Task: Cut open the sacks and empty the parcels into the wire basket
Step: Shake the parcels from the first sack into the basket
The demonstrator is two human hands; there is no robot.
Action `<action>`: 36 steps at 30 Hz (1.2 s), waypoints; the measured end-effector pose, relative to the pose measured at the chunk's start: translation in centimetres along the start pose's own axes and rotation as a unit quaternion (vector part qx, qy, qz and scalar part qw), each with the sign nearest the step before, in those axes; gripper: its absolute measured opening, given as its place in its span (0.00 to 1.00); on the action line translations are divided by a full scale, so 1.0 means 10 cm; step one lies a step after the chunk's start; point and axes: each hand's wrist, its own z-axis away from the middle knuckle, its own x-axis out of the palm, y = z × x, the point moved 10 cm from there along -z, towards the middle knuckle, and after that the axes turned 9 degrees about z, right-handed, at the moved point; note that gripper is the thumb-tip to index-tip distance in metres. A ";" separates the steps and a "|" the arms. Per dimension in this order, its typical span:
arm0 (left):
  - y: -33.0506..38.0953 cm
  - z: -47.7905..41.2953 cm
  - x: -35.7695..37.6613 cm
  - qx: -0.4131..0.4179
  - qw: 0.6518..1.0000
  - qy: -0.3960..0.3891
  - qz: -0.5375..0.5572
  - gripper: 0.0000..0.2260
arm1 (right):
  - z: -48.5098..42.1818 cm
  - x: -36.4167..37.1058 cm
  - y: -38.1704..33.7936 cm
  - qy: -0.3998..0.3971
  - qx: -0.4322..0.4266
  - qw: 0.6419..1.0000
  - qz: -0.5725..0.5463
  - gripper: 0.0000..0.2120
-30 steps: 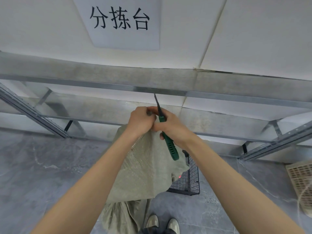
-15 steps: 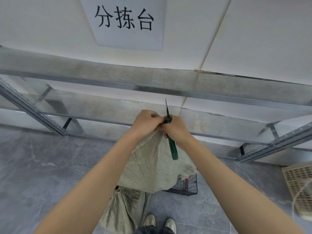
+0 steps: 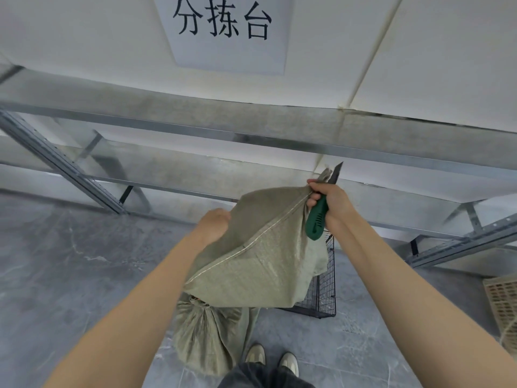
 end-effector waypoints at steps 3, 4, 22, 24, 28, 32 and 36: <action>-0.56 -0.02 -0.01 -0.069 0.997 0.028 -0.022 0.10 | -0.02 0.01 0.03 -0.002 0.009 1.000 -0.028 0.09; -0.73 0.02 -0.03 -0.096 0.994 0.043 -0.021 0.09 | -0.02 0.02 0.04 -0.003 0.009 0.999 -0.035 0.08; -1.81 0.29 0.13 -0.294 0.932 0.090 0.189 0.11 | -0.14 -0.18 0.08 0.049 0.010 0.997 -0.057 0.08; -1.68 0.23 0.03 -0.269 0.934 0.123 0.203 0.06 | -0.16 -0.26 0.07 0.064 0.008 0.997 -0.052 0.08; -1.55 0.14 -0.12 -0.238 0.941 0.145 0.193 0.09 | -0.16 -0.47 -0.02 0.110 -0.008 0.994 -0.018 0.07; -1.32 0.11 -0.20 -0.190 0.944 0.159 0.218 0.07 | -0.08 -0.73 -0.06 0.161 -0.026 0.987 0.015 0.07; -1.01 0.05 -0.32 -0.129 0.950 0.179 0.223 0.10 | 0.01 -1.01 -0.09 0.201 -0.042 0.979 0.005 0.06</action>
